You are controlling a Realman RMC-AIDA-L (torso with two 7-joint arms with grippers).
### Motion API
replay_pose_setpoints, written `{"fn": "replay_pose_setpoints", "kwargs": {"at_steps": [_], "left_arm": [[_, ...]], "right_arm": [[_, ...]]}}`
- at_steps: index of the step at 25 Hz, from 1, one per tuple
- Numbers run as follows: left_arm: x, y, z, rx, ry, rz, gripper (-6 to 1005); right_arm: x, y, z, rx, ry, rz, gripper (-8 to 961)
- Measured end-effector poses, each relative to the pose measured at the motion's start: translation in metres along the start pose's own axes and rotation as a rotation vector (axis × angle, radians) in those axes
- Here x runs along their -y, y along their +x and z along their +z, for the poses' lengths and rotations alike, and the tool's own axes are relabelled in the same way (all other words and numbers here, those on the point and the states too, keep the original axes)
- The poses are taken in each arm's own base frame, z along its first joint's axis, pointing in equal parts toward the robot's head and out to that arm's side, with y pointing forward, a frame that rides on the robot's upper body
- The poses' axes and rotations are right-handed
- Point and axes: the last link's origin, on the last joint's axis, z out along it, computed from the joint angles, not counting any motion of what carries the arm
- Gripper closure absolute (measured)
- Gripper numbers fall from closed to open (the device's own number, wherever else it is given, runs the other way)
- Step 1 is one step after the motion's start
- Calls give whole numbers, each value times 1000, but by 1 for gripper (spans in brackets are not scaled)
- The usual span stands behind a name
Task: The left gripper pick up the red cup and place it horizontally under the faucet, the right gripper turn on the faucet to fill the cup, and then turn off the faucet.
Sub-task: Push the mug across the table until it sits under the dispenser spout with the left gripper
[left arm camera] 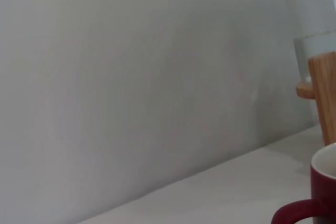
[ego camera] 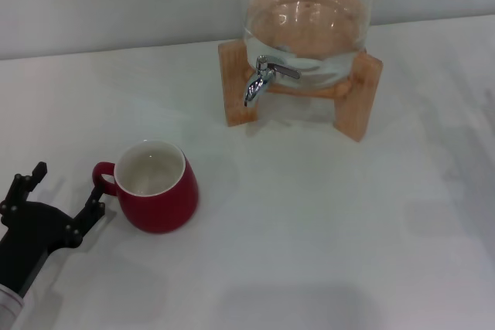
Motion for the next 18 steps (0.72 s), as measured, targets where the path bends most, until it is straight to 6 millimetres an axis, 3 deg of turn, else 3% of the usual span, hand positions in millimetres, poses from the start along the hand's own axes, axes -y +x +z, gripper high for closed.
{"fn": "replay_pose_setpoints", "kwargs": {"at_steps": [18], "left_arm": [[4,1,8,12,-15,35,116]], "right_arm": [[-1,0,1,3,-5,1,231]]}}
